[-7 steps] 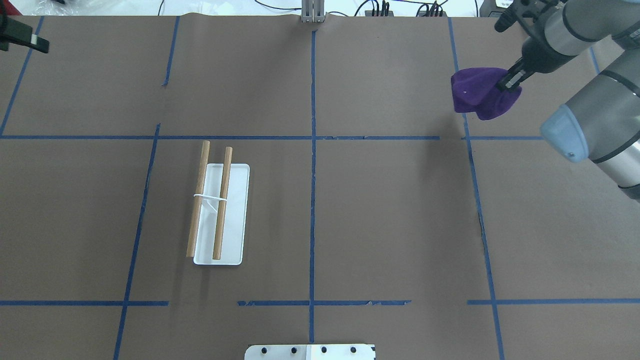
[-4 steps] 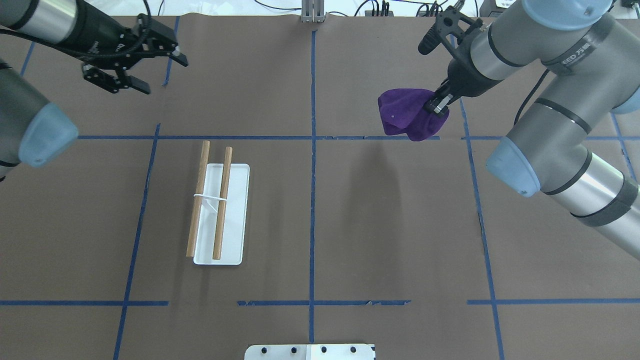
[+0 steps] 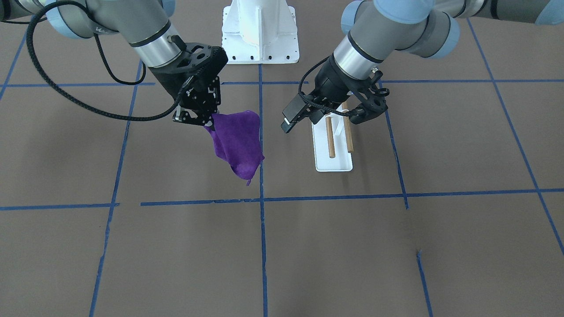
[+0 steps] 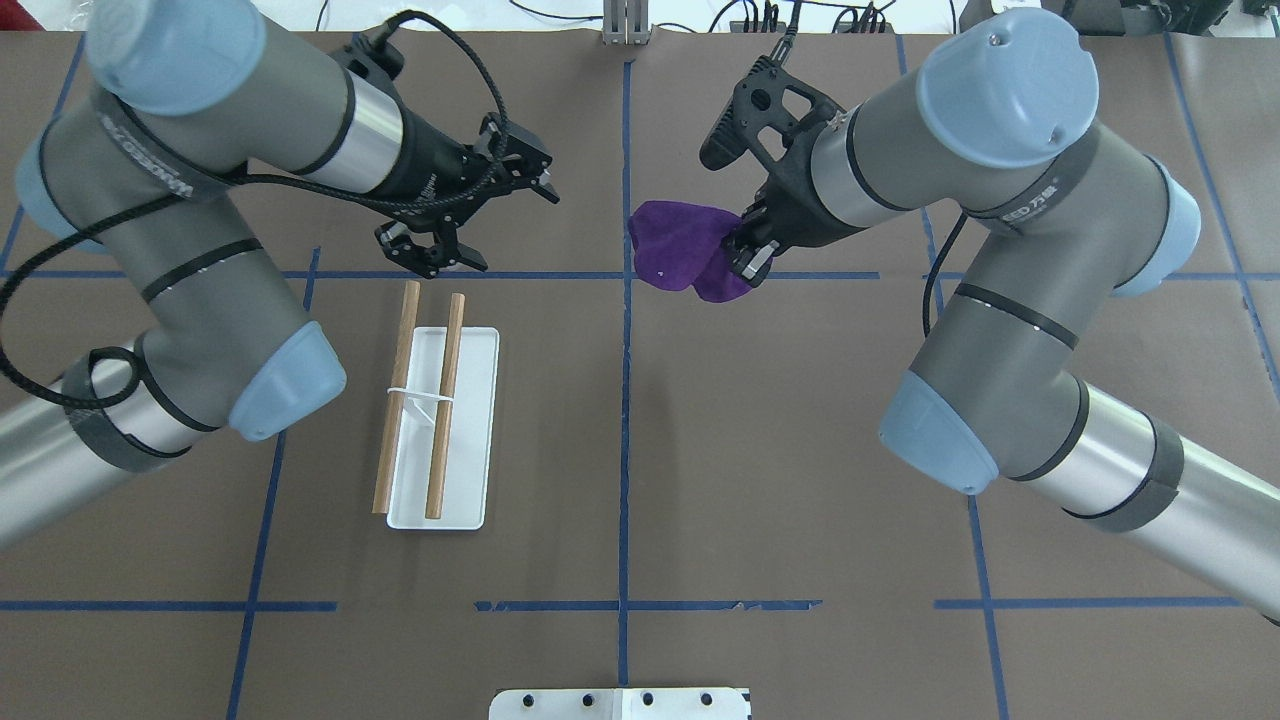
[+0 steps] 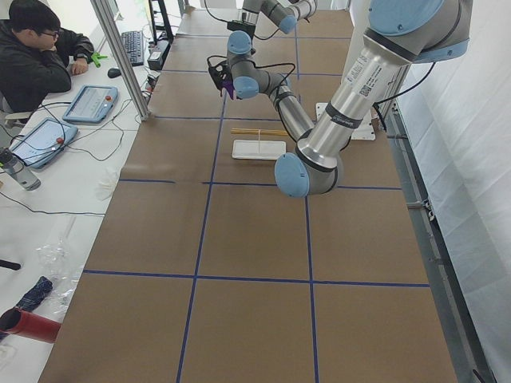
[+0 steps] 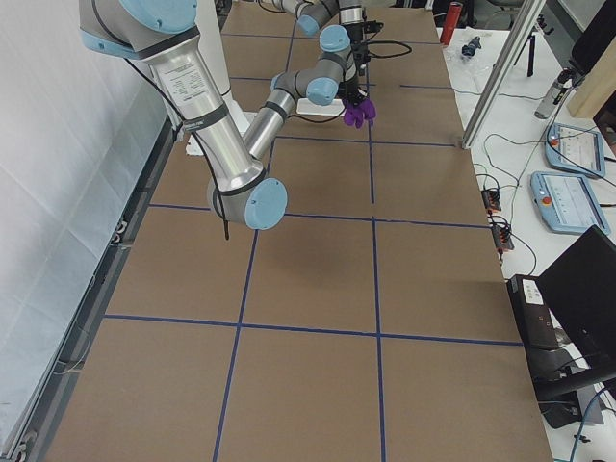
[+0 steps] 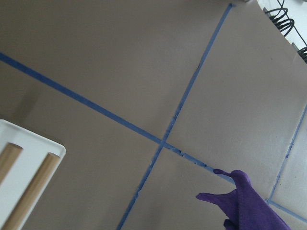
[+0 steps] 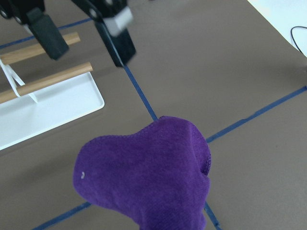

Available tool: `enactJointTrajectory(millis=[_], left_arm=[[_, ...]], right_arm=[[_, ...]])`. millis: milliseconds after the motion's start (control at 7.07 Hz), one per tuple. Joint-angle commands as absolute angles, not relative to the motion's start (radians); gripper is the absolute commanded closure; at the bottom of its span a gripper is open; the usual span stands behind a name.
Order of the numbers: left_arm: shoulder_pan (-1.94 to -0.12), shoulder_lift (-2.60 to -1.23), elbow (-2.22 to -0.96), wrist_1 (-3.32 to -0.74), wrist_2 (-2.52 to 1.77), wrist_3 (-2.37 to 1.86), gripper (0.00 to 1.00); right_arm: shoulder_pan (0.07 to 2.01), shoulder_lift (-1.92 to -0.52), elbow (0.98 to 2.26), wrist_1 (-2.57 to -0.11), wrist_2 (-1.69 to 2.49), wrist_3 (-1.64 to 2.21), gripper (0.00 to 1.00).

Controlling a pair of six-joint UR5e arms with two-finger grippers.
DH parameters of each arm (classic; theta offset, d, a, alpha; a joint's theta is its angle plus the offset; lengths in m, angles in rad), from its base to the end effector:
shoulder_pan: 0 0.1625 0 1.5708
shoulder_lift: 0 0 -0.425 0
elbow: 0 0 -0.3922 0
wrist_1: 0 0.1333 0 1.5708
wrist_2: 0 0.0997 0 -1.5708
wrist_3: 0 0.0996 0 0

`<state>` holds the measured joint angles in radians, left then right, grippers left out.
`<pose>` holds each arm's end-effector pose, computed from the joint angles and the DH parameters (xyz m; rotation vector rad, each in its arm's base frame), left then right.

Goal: Hang towel on rack

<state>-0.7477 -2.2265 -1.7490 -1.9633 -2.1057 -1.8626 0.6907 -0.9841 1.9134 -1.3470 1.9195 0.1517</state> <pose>0.4110 -0.4936 0.1440 -0.1853 1.2834 -0.5654 -0.3961 -0.4562 0.1490 0.8678 -0.8592 -0.8397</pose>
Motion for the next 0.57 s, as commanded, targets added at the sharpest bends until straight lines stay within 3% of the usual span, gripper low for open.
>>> enactJointTrajectory(millis=[0,424], left_arm=[[-0.724,-2.247,-1.724,-1.963,-2.092,-1.911,0.00],[-0.721,-2.267,-1.707,-1.965,-2.094,-1.951,0.00]], right_arm=[[0.611,-0.980,1.965,-1.347,1.812,0.204,1.00],[0.571,-0.980,1.986,-1.347,1.769,0.207,1.00]])
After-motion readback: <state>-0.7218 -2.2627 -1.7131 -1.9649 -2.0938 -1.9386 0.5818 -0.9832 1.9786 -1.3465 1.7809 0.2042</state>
